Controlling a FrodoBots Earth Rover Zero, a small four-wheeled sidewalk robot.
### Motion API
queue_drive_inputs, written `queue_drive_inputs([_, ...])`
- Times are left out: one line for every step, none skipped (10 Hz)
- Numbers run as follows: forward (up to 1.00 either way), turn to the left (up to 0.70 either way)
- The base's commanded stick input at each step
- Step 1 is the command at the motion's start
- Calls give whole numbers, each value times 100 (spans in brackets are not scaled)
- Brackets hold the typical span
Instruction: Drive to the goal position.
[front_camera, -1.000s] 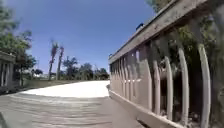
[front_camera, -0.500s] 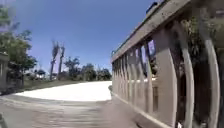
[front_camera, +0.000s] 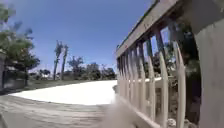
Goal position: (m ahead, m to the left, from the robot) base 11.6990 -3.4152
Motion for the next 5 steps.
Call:
queue_drive_inputs([70, 14])
queue_drive_inputs([70, 14])
queue_drive_inputs([70, 14])
queue_drive_inputs([70, 14])
queue_drive_inputs([70, 14])
